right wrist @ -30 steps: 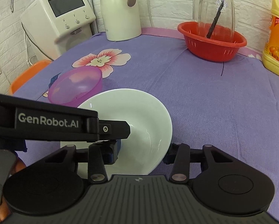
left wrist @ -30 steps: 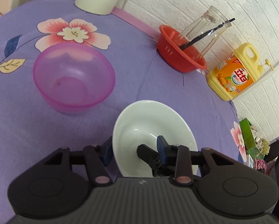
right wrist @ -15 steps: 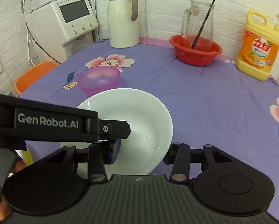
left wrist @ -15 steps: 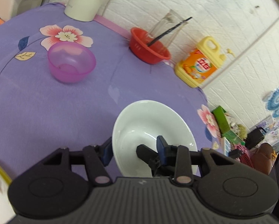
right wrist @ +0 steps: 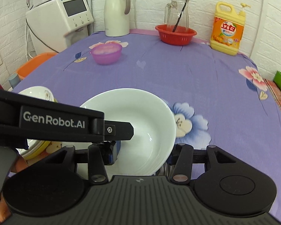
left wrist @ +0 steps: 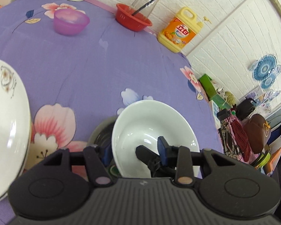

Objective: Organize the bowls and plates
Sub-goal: 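Lift the white bowl with the left tool and carry it to the steel bowl, then lower the white bowl into the steel bowl and open the left tool, then move the left tool to the pink plastic bowl, then grip the pink bowl rim with the left tool and lift it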

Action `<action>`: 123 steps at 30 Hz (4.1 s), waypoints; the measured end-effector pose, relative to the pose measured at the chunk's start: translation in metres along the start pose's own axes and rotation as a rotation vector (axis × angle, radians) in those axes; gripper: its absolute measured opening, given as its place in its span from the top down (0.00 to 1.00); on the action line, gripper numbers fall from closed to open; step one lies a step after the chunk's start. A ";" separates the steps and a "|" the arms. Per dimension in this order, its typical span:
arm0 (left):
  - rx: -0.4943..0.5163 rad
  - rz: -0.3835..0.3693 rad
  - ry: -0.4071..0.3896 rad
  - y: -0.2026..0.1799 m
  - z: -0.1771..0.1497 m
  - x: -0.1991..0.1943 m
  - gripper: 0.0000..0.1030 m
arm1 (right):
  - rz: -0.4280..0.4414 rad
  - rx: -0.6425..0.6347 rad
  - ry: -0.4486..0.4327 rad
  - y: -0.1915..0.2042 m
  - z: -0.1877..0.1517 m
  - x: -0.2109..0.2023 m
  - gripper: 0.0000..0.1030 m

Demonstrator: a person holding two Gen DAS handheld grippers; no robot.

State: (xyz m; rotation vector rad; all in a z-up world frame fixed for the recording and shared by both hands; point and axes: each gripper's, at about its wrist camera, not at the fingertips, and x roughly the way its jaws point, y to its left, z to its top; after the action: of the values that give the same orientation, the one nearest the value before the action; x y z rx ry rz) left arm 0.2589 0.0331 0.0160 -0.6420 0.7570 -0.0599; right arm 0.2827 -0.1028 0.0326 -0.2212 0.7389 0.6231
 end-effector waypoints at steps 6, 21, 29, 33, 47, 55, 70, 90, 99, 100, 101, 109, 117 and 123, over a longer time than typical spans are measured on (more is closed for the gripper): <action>0.018 0.016 0.021 0.009 -0.010 0.009 0.66 | 0.023 0.028 0.019 0.002 -0.016 0.009 0.18; 0.182 -0.008 -0.132 -0.015 0.013 -0.033 0.26 | 0.010 0.077 -0.093 -0.008 -0.018 -0.017 0.00; 0.211 0.026 -0.189 -0.005 0.036 -0.047 0.26 | 0.000 0.097 -0.135 -0.018 -0.004 -0.025 0.00; 0.204 0.052 -0.196 0.011 0.047 -0.048 0.26 | 0.024 0.122 -0.111 -0.020 0.004 -0.011 0.00; 0.121 0.115 -0.255 0.074 0.112 -0.048 0.26 | 0.110 0.129 -0.045 0.004 0.071 0.049 0.00; 0.090 0.190 -0.235 0.104 0.144 -0.023 0.26 | 0.145 0.069 -0.015 0.021 0.101 0.087 0.00; 0.039 0.273 -0.182 0.160 0.245 0.047 0.26 | 0.120 -0.007 0.034 0.013 0.163 0.159 0.00; 0.066 0.290 -0.101 0.160 0.273 0.114 0.26 | 0.189 -0.103 0.095 0.034 0.178 0.217 0.00; 0.062 0.300 -0.130 0.166 0.274 0.103 0.26 | 0.235 -0.092 0.079 0.028 0.180 0.209 0.00; 0.055 0.305 -0.131 0.167 0.275 0.103 0.26 | 0.247 -0.075 0.068 0.026 0.181 0.205 0.00; 0.046 0.307 -0.132 0.168 0.275 0.102 0.26 | 0.253 -0.059 0.056 0.023 0.183 0.201 0.00; 0.089 0.290 -0.123 0.163 0.267 0.099 0.29 | 0.162 0.024 0.051 0.011 0.202 0.230 0.00; 0.091 0.291 -0.082 0.163 0.263 0.110 0.33 | 0.191 -0.021 0.089 0.031 0.197 0.250 0.00; 0.091 0.288 -0.045 0.166 0.262 0.113 0.58 | 0.210 -0.057 0.094 0.045 0.197 0.251 0.00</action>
State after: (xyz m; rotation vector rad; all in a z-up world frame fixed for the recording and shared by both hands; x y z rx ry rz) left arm 0.4847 0.2728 -0.0043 -0.4417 0.7923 0.1831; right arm 0.5090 0.1248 0.0044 -0.2282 0.8424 0.8388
